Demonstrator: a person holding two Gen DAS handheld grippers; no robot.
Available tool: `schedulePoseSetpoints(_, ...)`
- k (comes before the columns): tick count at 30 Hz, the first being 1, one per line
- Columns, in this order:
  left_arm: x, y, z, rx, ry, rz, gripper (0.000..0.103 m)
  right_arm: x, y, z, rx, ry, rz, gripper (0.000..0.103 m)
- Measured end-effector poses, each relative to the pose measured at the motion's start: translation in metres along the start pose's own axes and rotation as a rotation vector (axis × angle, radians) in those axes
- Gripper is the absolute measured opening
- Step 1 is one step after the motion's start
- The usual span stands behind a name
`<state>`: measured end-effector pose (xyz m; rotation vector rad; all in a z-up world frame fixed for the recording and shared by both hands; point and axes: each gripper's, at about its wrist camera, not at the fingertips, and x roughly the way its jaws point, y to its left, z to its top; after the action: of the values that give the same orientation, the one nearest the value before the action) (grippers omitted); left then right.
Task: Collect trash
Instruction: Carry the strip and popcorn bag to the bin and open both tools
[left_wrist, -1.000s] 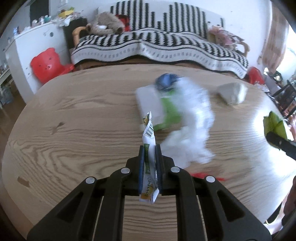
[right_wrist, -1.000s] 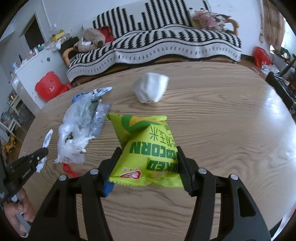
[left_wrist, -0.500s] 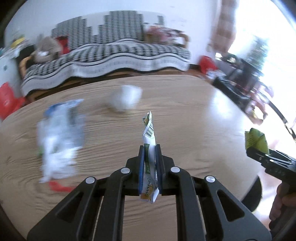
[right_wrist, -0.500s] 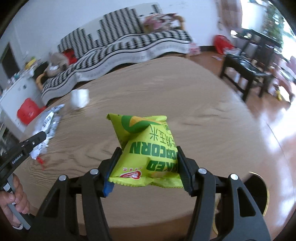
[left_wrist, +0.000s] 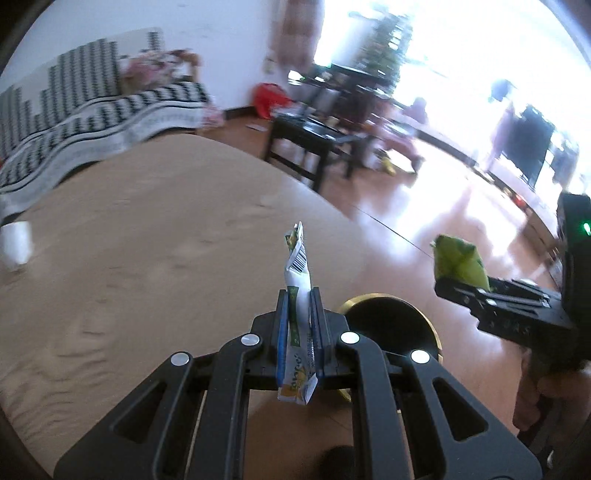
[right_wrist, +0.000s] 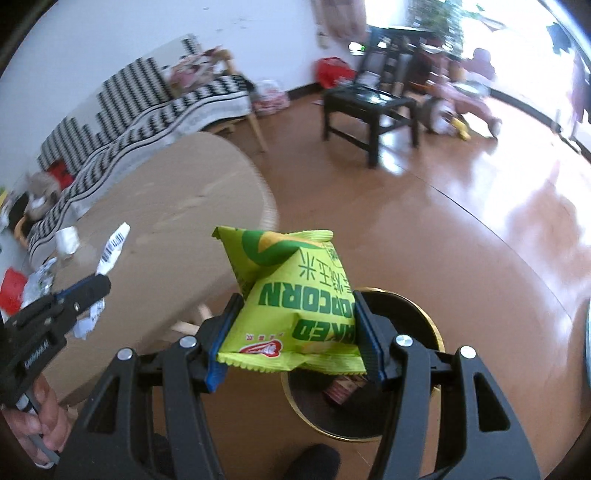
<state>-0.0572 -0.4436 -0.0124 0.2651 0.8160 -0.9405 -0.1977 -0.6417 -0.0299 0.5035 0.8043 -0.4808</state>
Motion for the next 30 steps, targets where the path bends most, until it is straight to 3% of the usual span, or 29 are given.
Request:
schedulePoseSetpoints(5, 0.029, -0.045, -0.014, 0.072, 0.062, -0.096, 0.011, 0.002, -0.050, -0.017, 0.079, 0.034, -0.028, 0.057)
schedulePoseSetpoints(9, 0.055, -0.056, -0.022, 0.088, 0.123, -0.139, 0.011, 0.006, -0.067, -0.025, 0.124, 0.069, -0.037, 0.057)
schedulePoseSetpoints(15, 0.078, -0.065, -0.029, 0.101, 0.174, -0.146, 0.011, 0.009, -0.059, -0.025, 0.116, 0.078, -0.026, 0.057)
schedulePoseSetpoints(30, 0.087, -0.068, -0.028, 0.096, 0.187, -0.153, 0.011, 0.013, -0.056, -0.020, 0.119, 0.083, -0.032, 0.057)
